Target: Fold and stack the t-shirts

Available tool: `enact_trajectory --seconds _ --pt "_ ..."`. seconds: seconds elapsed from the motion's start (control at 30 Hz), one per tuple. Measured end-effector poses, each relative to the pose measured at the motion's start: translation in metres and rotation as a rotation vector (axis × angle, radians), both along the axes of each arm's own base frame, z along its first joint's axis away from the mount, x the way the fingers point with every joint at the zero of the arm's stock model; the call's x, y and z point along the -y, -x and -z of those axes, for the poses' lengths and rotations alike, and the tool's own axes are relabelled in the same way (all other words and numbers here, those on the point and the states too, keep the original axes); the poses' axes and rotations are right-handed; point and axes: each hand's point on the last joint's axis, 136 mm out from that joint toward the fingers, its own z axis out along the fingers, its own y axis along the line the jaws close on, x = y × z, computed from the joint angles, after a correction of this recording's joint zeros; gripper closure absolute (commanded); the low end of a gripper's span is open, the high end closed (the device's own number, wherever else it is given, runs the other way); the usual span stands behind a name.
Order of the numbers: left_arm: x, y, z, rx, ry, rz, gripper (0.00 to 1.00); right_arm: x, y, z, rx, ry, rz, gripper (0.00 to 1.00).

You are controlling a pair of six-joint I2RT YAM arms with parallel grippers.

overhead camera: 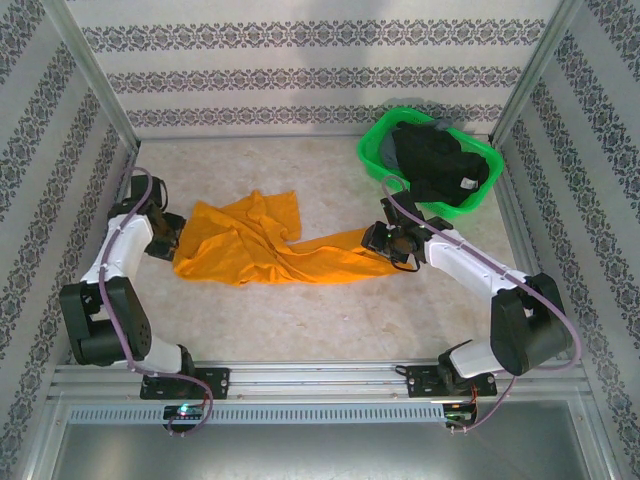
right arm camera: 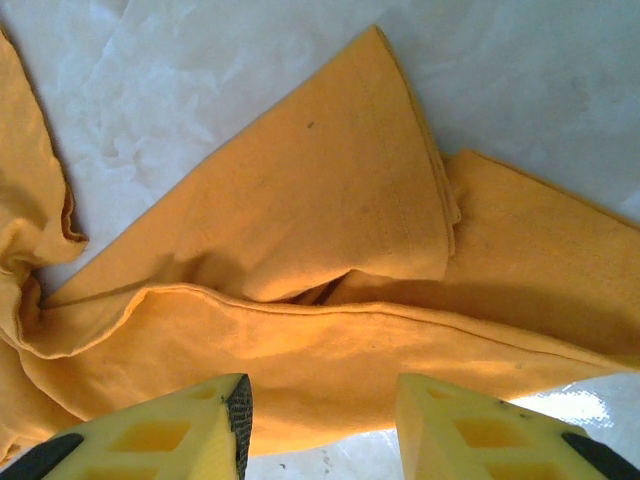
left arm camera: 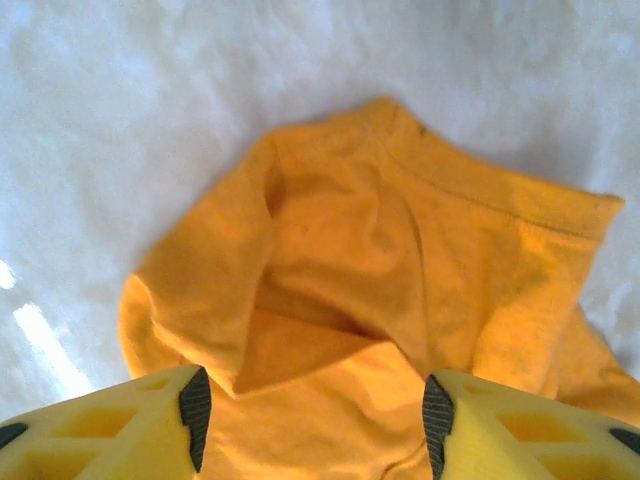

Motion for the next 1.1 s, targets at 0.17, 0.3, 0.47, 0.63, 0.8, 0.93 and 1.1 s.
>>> enact_trajectory --seconds 0.17,0.3,0.47,0.63,0.8,0.93,1.1 --pt "0.001 0.011 0.012 -0.079 -0.010 0.066 0.37 0.001 0.001 -0.003 0.008 -0.003 0.000 0.56" --pt "0.001 0.019 0.024 -0.149 -0.022 0.135 0.39 0.001 0.001 -0.002 0.006 -0.003 0.000 0.56" --pt "0.005 0.024 0.040 -0.203 -0.002 0.190 0.45 0.001 0.001 -0.002 0.007 -0.003 0.000 0.56" --pt "0.007 0.026 0.052 -0.241 0.008 0.218 0.56 0.002 0.000 -0.002 0.007 -0.003 0.005 0.56" --pt "0.008 0.026 0.058 -0.258 0.012 0.237 0.71 0.005 0.001 0.001 0.001 -0.001 0.012 0.56" --pt "0.009 0.026 0.059 -0.254 0.017 0.256 0.96 0.009 0.004 0.007 -0.014 0.005 0.024 0.56" --pt "0.009 0.035 0.045 -0.213 -0.012 0.246 1.00 0.022 0.005 0.012 -0.019 0.025 0.066 0.57"
